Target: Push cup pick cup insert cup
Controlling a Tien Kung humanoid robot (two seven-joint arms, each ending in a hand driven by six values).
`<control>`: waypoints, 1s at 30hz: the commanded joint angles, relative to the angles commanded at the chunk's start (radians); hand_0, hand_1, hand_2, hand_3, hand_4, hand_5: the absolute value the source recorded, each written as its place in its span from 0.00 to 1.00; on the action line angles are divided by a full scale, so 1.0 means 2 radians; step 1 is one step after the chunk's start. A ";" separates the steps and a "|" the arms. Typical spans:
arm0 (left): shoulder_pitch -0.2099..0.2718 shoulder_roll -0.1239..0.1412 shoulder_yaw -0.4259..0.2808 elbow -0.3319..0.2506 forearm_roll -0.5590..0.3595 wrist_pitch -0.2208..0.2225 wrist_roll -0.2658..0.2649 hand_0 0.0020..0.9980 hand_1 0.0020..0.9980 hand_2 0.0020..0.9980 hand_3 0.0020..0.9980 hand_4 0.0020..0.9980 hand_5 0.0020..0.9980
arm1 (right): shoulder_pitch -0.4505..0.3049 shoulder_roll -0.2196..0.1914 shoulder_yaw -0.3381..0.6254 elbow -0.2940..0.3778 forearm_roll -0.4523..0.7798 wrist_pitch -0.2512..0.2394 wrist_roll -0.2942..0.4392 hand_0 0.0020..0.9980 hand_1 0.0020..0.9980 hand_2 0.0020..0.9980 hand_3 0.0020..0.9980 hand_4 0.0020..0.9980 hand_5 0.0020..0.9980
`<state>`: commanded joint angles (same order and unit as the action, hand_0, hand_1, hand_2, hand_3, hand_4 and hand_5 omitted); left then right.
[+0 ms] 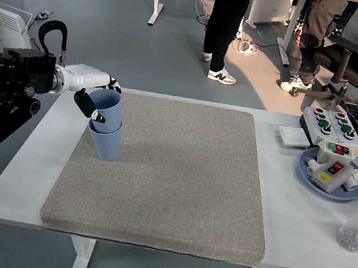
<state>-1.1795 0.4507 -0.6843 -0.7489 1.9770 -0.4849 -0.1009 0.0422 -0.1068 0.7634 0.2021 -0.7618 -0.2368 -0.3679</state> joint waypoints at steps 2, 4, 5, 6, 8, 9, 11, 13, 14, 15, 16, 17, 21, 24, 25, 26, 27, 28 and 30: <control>0.001 0.000 0.001 0.000 -0.001 -0.001 0.000 0.94 0.93 0.99 0.98 0.97 0.34 | 0.000 0.000 0.001 0.000 -0.001 0.000 -0.001 0.53 0.51 0.56 0.56 0.13 0.81; 0.001 -0.001 0.001 0.001 -0.003 -0.001 0.000 0.97 0.96 1.00 1.00 0.99 0.37 | -0.001 0.000 0.002 0.000 -0.002 0.000 -0.001 0.53 0.51 0.56 0.56 0.13 0.81; 0.002 -0.001 0.002 0.002 -0.003 -0.001 0.000 0.97 0.96 1.00 1.00 0.99 0.37 | -0.001 0.000 0.002 0.000 -0.002 0.000 -0.001 0.53 0.51 0.56 0.56 0.13 0.81; 0.002 -0.001 0.002 0.002 -0.004 -0.001 0.000 0.97 0.96 1.00 1.00 0.99 0.37 | -0.001 0.000 0.002 0.000 -0.002 0.000 -0.001 0.53 0.51 0.56 0.56 0.13 0.81; 0.003 -0.001 0.002 0.002 -0.005 0.000 0.001 0.97 0.96 1.00 1.00 0.99 0.37 | -0.002 0.000 0.001 0.001 -0.002 0.000 -0.001 0.53 0.51 0.56 0.56 0.13 0.81; 0.003 0.000 0.002 0.002 -0.006 0.000 0.001 0.98 0.97 1.00 1.00 1.00 0.40 | -0.002 0.000 0.001 0.001 -0.002 0.000 -0.001 0.53 0.51 0.56 0.55 0.13 0.81; 0.004 0.000 0.000 0.002 -0.006 0.001 0.002 0.98 0.97 1.00 1.00 1.00 0.40 | -0.003 0.000 0.002 0.001 -0.002 0.000 -0.001 0.53 0.51 0.56 0.55 0.13 0.81; 0.006 0.000 -0.003 0.001 -0.009 0.003 0.002 0.98 0.97 1.00 1.00 1.00 0.40 | -0.003 0.000 0.001 0.001 -0.002 -0.001 -0.001 0.53 0.51 0.56 0.55 0.13 0.81; 0.007 0.000 -0.004 -0.001 -0.012 0.005 0.002 0.98 0.97 1.00 1.00 1.00 0.40 | -0.003 0.000 0.001 0.001 -0.002 -0.001 -0.001 0.53 0.51 0.56 0.55 0.13 0.81; 0.009 0.001 -0.007 -0.003 -0.016 0.009 0.005 0.97 0.96 1.00 1.00 0.98 0.56 | -0.003 0.000 0.001 0.001 -0.002 -0.001 -0.001 0.53 0.51 0.56 0.55 0.13 0.81; 0.011 0.002 -0.009 -0.005 -0.021 0.015 0.007 0.97 0.96 1.00 1.00 0.98 0.56 | -0.004 0.000 0.001 0.001 -0.002 -0.001 -0.002 0.53 0.51 0.56 0.55 0.13 0.81; 0.011 0.002 -0.010 -0.006 -0.023 0.017 0.008 0.97 0.96 1.00 1.00 0.98 0.56 | -0.004 0.000 0.002 0.001 -0.002 -0.001 -0.002 0.53 0.51 0.56 0.55 0.13 0.81; 0.028 0.005 -0.034 -0.024 -0.090 0.068 0.036 0.87 0.82 0.76 0.76 0.77 0.68 | -0.004 0.001 0.002 0.001 -0.001 -0.001 -0.001 0.53 0.51 0.56 0.55 0.13 0.81; 0.051 0.009 -0.067 -0.048 -0.141 0.126 0.049 0.87 0.82 0.76 0.76 0.77 0.68 | -0.005 0.001 0.002 0.001 -0.001 -0.001 -0.001 0.53 0.51 0.56 0.55 0.13 0.81; 0.061 0.010 -0.080 -0.058 -0.159 0.146 0.052 0.87 0.82 0.76 0.76 0.77 0.68 | -0.005 0.001 0.003 0.001 -0.001 -0.001 -0.001 0.53 0.51 0.56 0.55 0.13 0.81; 0.067 0.011 -0.089 -0.065 -0.171 0.162 0.054 0.87 0.82 0.76 0.76 0.77 0.68 | -0.005 0.001 0.003 0.001 -0.001 -0.001 -0.001 0.53 0.51 0.56 0.55 0.13 0.81; 0.080 0.013 -0.105 -0.077 -0.187 0.181 0.058 0.71 0.68 0.63 0.60 0.69 0.72 | -0.005 0.001 0.003 0.000 0.000 -0.001 -0.001 0.53 0.51 0.56 0.55 0.13 0.81; 0.086 0.013 -0.115 -0.084 -0.196 0.195 0.059 0.71 0.68 0.63 0.60 0.69 0.72 | -0.005 0.001 0.002 0.000 0.000 -0.001 -0.001 0.53 0.51 0.56 0.55 0.13 0.81; 0.113 0.012 -0.146 -0.107 -0.227 0.220 0.075 0.71 0.68 0.63 0.60 0.69 0.72 | -0.004 0.001 -0.002 0.000 0.006 -0.001 0.001 0.53 0.51 0.56 0.55 0.13 0.81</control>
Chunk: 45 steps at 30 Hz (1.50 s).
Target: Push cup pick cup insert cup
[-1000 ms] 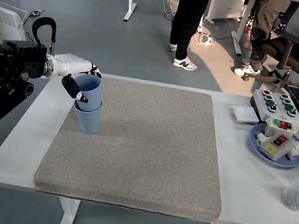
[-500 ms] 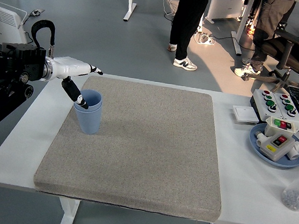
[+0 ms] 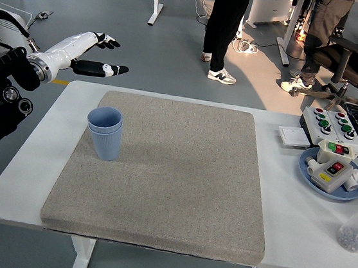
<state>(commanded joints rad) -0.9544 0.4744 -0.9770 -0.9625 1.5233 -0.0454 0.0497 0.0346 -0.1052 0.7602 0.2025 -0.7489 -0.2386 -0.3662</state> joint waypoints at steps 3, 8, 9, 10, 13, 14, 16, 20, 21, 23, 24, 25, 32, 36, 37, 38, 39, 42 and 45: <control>0.035 -0.004 -0.045 -0.029 -0.054 0.020 0.033 0.69 0.69 0.66 0.62 0.64 0.78 | 0.001 0.000 -0.003 0.000 0.005 0.000 0.001 0.53 0.51 0.56 0.55 0.13 0.81; 0.109 -0.019 -0.127 -0.081 -0.154 0.066 0.088 0.69 0.69 0.66 0.62 0.64 0.78 | 0.004 0.001 -0.006 -0.002 0.014 -0.001 0.005 0.53 0.51 0.56 0.55 0.13 0.81; 0.122 -0.023 -0.141 -0.089 -0.174 0.068 0.085 0.73 0.75 0.73 0.70 0.62 1.00 | 0.005 0.001 -0.007 -0.002 0.015 -0.001 0.005 0.53 0.51 0.56 0.55 0.13 0.81; 0.140 -0.026 -0.158 -0.099 -0.196 0.068 0.081 0.73 0.75 0.73 0.70 0.62 1.00 | 0.005 0.001 -0.007 -0.002 0.017 -0.001 0.006 0.53 0.51 0.56 0.55 0.13 0.81; 0.184 -0.038 -0.199 -0.127 -0.261 0.059 0.055 0.73 0.75 0.73 0.70 0.62 1.00 | 0.006 0.001 -0.006 -0.003 0.018 -0.001 0.008 0.53 0.51 0.56 0.55 0.13 0.81; 0.197 -0.040 -0.210 -0.134 -0.281 0.057 0.049 0.73 0.75 0.73 0.70 0.62 1.00 | 0.006 0.001 -0.006 -0.003 0.018 -0.001 0.009 0.53 0.51 0.56 0.55 0.13 0.81; 0.223 -0.047 -0.229 -0.149 -0.323 0.054 0.034 0.78 0.81 0.79 0.76 0.63 1.00 | 0.006 0.001 -0.004 -0.004 0.018 -0.001 0.010 0.53 0.51 0.56 0.55 0.13 0.82; 0.273 -0.067 -0.256 -0.177 -0.404 0.031 0.018 0.78 0.81 0.79 0.76 0.63 1.00 | 0.008 0.000 -0.004 -0.005 0.019 0.000 0.013 0.53 0.51 0.56 0.55 0.13 0.82; 0.292 -0.076 -0.263 -0.185 -0.427 0.025 0.014 0.80 0.82 0.80 0.77 0.63 1.00 | 0.008 0.000 -0.004 -0.005 0.019 0.001 0.014 0.53 0.50 0.56 0.55 0.13 0.81; 0.316 -0.089 -0.271 -0.196 -0.461 0.020 0.011 0.80 0.82 0.80 0.77 0.63 1.00 | 0.009 0.000 -0.004 -0.006 0.020 0.001 0.015 0.53 0.50 0.56 0.55 0.13 0.81; 0.329 -0.096 -0.275 -0.200 -0.467 0.017 0.009 0.80 0.82 0.80 0.77 0.63 1.00 | 0.009 0.000 -0.003 -0.006 0.021 0.000 0.016 0.53 0.50 0.56 0.55 0.13 0.81; 0.343 -0.104 -0.278 -0.204 -0.468 0.014 0.006 0.80 0.82 0.80 0.77 0.63 1.00 | 0.010 0.000 -0.002 -0.006 0.021 0.000 0.016 0.53 0.50 0.56 0.55 0.13 0.81; 0.386 -0.114 -0.276 -0.218 -0.468 0.004 -0.015 0.82 0.84 0.82 0.77 0.63 1.00 | 0.011 0.000 0.001 -0.007 0.019 0.000 0.017 0.53 0.51 0.56 0.55 0.13 0.82; 0.402 -0.111 -0.269 -0.223 -0.470 0.007 -0.040 0.87 0.89 0.87 0.79 0.64 1.00 | 0.011 0.000 0.004 -0.007 0.013 0.001 0.016 0.53 0.50 0.56 0.55 0.13 0.82; 0.402 -0.111 -0.268 -0.223 -0.470 0.008 -0.042 0.87 0.89 0.87 0.79 0.64 1.00 | 0.011 0.000 0.004 -0.007 0.013 0.001 0.016 0.53 0.50 0.56 0.55 0.13 0.82; 0.406 -0.111 -0.266 -0.223 -0.470 0.010 -0.050 0.87 0.89 0.87 0.79 0.64 1.00 | 0.011 0.000 0.004 -0.007 0.012 0.002 0.016 0.53 0.50 0.56 0.55 0.13 0.82; 0.407 -0.111 -0.265 -0.222 -0.470 0.011 -0.053 0.89 0.89 0.88 0.81 0.64 1.00 | 0.011 0.000 0.005 -0.007 0.012 0.002 0.016 0.53 0.50 0.56 0.55 0.13 0.82; 0.408 -0.110 -0.264 -0.221 -0.468 0.012 -0.056 0.89 0.89 0.88 0.81 0.64 1.00 | 0.012 0.000 0.004 -0.007 0.012 0.002 0.016 0.53 0.50 0.56 0.55 0.13 0.82; 0.407 -0.111 -0.261 -0.217 -0.467 0.011 -0.059 0.88 0.89 0.88 0.80 0.64 1.00 | 0.012 0.000 0.004 -0.008 0.013 0.001 0.017 0.53 0.50 0.56 0.55 0.13 0.82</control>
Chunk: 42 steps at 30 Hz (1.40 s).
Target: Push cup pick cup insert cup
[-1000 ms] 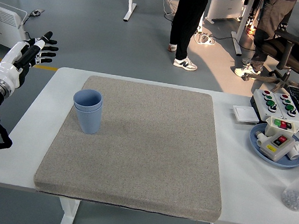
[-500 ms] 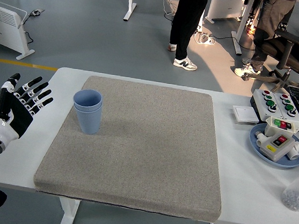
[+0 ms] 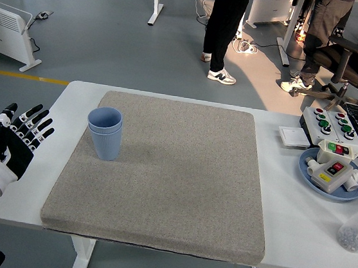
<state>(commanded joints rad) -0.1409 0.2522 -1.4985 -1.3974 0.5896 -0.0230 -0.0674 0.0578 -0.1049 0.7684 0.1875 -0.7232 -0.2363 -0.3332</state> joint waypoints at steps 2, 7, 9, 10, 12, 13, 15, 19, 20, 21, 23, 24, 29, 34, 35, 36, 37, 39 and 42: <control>-0.001 0.000 0.001 0.002 0.000 -0.003 -0.001 0.88 0.89 0.88 0.80 0.64 1.00 | 0.000 0.000 -0.001 0.000 0.001 0.000 0.000 0.53 0.50 0.56 0.55 0.13 0.82; -0.002 -0.002 0.002 0.010 -0.001 -0.009 0.005 0.88 0.89 0.88 0.80 0.64 1.00 | 0.000 0.000 -0.002 0.000 0.002 0.000 0.001 0.53 0.50 0.56 0.55 0.13 0.82; -0.003 -0.002 0.002 0.013 -0.004 -0.014 0.008 0.88 0.89 0.88 0.80 0.64 1.00 | -0.001 0.000 -0.001 0.000 0.001 0.000 0.001 0.53 0.50 0.56 0.55 0.13 0.82; -0.003 -0.003 0.002 0.014 -0.005 -0.014 0.008 0.88 0.89 0.88 0.80 0.64 1.00 | -0.001 0.000 0.000 0.000 -0.001 0.000 0.001 0.53 0.50 0.56 0.55 0.13 0.82; -0.003 -0.003 0.002 0.015 -0.005 -0.014 0.008 0.88 0.89 0.87 0.80 0.63 1.00 | -0.001 0.000 0.001 0.000 -0.001 0.000 0.001 0.53 0.50 0.56 0.55 0.13 0.82; -0.003 -0.003 0.002 0.015 -0.006 -0.015 0.007 0.88 0.89 0.87 0.80 0.63 1.00 | -0.002 0.000 0.002 0.000 -0.003 0.000 0.000 0.53 0.50 0.56 0.55 0.13 0.82; -0.002 -0.003 0.000 0.016 -0.007 -0.014 0.005 0.88 0.89 0.87 0.80 0.63 1.00 | -0.002 0.000 0.004 0.000 -0.005 0.000 0.000 0.53 0.50 0.56 0.55 0.13 0.82; -0.001 -0.002 0.000 0.017 -0.006 -0.013 0.004 0.88 0.89 0.87 0.80 0.64 1.00 | -0.003 0.000 0.006 0.000 -0.008 0.000 -0.001 0.53 0.50 0.56 0.55 0.13 0.83; -0.001 -0.002 0.000 0.017 -0.006 -0.013 0.004 0.88 0.89 0.87 0.80 0.64 1.00 | -0.004 0.000 0.006 0.000 -0.008 0.000 -0.001 0.53 0.50 0.56 0.55 0.13 0.83; 0.000 -0.002 -0.001 0.017 -0.006 -0.013 0.004 0.88 0.89 0.87 0.80 0.64 1.00 | -0.004 0.000 0.006 0.000 -0.009 0.000 -0.001 0.53 0.50 0.56 0.55 0.13 0.83; 0.000 -0.002 -0.001 0.017 -0.006 -0.012 0.004 0.88 0.89 0.87 0.80 0.64 1.00 | -0.004 0.000 0.007 0.000 -0.010 0.000 -0.001 0.53 0.50 0.56 0.55 0.13 0.83; 0.000 -0.002 -0.001 0.017 -0.005 -0.012 0.004 0.88 0.89 0.87 0.80 0.64 1.00 | -0.004 0.000 0.007 0.000 -0.010 0.000 -0.001 0.53 0.50 0.56 0.55 0.13 0.83; 0.002 -0.001 -0.001 0.019 -0.005 -0.011 0.004 0.88 0.89 0.87 0.80 0.64 1.00 | -0.005 0.000 0.007 0.000 -0.009 0.000 -0.001 0.53 0.50 0.56 0.55 0.13 0.83; 0.001 -0.001 0.000 0.021 -0.005 -0.011 0.004 0.88 0.89 0.87 0.81 0.64 1.00 | -0.004 -0.001 0.002 0.000 -0.003 0.000 0.001 0.53 0.50 0.56 0.55 0.13 0.83; 0.001 -0.001 0.000 0.022 -0.005 -0.012 0.004 0.88 0.89 0.87 0.81 0.64 1.00 | -0.004 0.000 0.002 0.000 -0.002 -0.001 0.001 0.53 0.50 0.56 0.55 0.13 0.83; 0.000 -0.001 0.000 0.023 -0.005 -0.012 0.004 0.88 0.89 0.87 0.81 0.64 1.00 | -0.003 0.000 0.001 0.000 0.001 -0.001 0.001 0.53 0.50 0.55 0.55 0.12 0.83; 0.000 -0.001 0.000 0.024 -0.005 -0.012 0.004 0.88 0.89 0.87 0.81 0.64 1.00 | -0.002 0.000 0.000 0.000 0.001 -0.001 0.002 0.53 0.50 0.55 0.55 0.12 0.83; -0.001 -0.001 0.000 0.025 -0.005 -0.013 0.004 0.88 0.89 0.87 0.81 0.64 1.00 | -0.002 0.000 0.000 0.000 0.003 -0.001 0.002 0.53 0.50 0.55 0.55 0.12 0.83; -0.001 0.000 -0.001 0.025 -0.006 -0.013 0.004 0.88 0.89 0.88 0.81 0.64 1.00 | -0.001 0.000 -0.001 0.000 0.005 -0.001 0.002 0.53 0.50 0.55 0.55 0.12 0.83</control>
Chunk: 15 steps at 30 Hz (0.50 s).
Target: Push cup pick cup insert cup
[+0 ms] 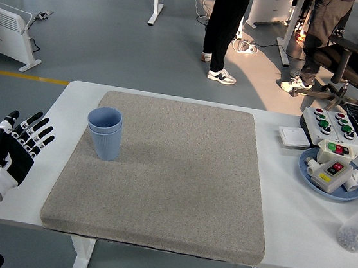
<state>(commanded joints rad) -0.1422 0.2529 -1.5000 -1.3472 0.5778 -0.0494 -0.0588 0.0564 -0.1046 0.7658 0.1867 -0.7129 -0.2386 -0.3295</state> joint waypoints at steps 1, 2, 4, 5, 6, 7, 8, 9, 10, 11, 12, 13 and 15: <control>0.000 0.000 0.000 0.000 0.000 0.000 0.000 0.88 0.89 0.88 0.81 0.64 1.00 | 0.000 0.000 0.000 0.000 0.000 0.000 0.000 0.53 0.50 0.55 0.55 0.12 0.83; 0.000 0.000 -0.001 0.000 0.000 0.000 0.000 0.88 0.89 0.88 0.81 0.64 1.00 | 0.000 0.000 0.000 0.000 0.001 0.000 0.000 0.53 0.50 0.55 0.55 0.12 0.83; 0.000 0.001 0.000 0.000 0.000 0.000 0.000 0.88 0.89 0.88 0.81 0.64 1.00 | 0.001 0.000 0.000 0.000 0.001 0.000 0.000 0.53 0.50 0.55 0.55 0.12 0.83; 0.000 0.001 0.000 0.000 0.000 0.000 0.000 0.88 0.89 0.88 0.81 0.64 1.00 | 0.001 0.000 0.000 0.000 0.001 0.000 0.000 0.53 0.50 0.55 0.55 0.12 0.83; 0.000 0.000 0.000 0.000 0.000 -0.001 0.000 0.88 0.89 0.88 0.81 0.64 1.00 | 0.001 -0.001 -0.001 0.000 0.001 0.000 0.000 0.53 0.50 0.55 0.55 0.12 0.83; 0.000 0.000 0.000 0.001 0.000 -0.001 0.000 0.88 0.89 0.88 0.81 0.64 1.00 | 0.001 -0.001 -0.001 0.000 0.002 0.000 0.001 0.53 0.50 0.55 0.55 0.12 0.83; 0.000 0.000 0.000 0.001 0.000 -0.001 0.000 0.88 0.89 0.88 0.81 0.64 1.00 | 0.001 -0.001 -0.001 0.000 0.002 0.001 0.001 0.53 0.50 0.55 0.55 0.12 0.83; 0.000 0.000 0.000 0.001 0.000 -0.001 0.000 0.88 0.89 0.88 0.81 0.64 1.00 | 0.001 -0.001 -0.001 0.000 0.001 0.001 0.001 0.53 0.50 0.55 0.55 0.12 0.83; 0.000 0.000 0.001 0.001 0.001 -0.002 0.001 0.88 0.89 0.88 0.81 0.64 1.00 | 0.001 -0.001 -0.001 0.000 0.001 0.001 0.000 0.53 0.50 0.55 0.55 0.12 0.83; 0.000 0.000 0.000 0.001 0.001 -0.002 0.001 0.88 0.89 0.88 0.81 0.64 1.00 | 0.001 -0.001 0.000 0.000 0.001 0.001 0.001 0.53 0.50 0.55 0.55 0.12 0.83; 0.000 0.000 0.000 0.002 0.001 -0.002 0.001 0.88 0.89 0.88 0.82 0.64 1.00 | 0.001 -0.001 0.000 0.000 0.001 0.001 0.001 0.53 0.50 0.55 0.55 0.12 0.83; 0.000 0.000 0.000 0.002 0.001 -0.002 0.001 0.88 0.89 0.88 0.82 0.64 1.00 | 0.001 -0.001 -0.001 0.000 0.001 0.001 0.001 0.53 0.50 0.55 0.55 0.12 0.83; 0.000 0.000 0.000 0.002 0.001 -0.002 0.001 0.88 0.89 0.88 0.82 0.64 1.00 | 0.002 -0.001 -0.001 0.000 0.001 0.001 0.001 0.53 0.50 0.55 0.55 0.12 0.83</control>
<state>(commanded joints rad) -0.1420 0.2527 -1.5002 -1.3424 0.5803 -0.0539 -0.0572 0.0603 -0.1059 0.7647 0.1864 -0.7107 -0.2369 -0.3274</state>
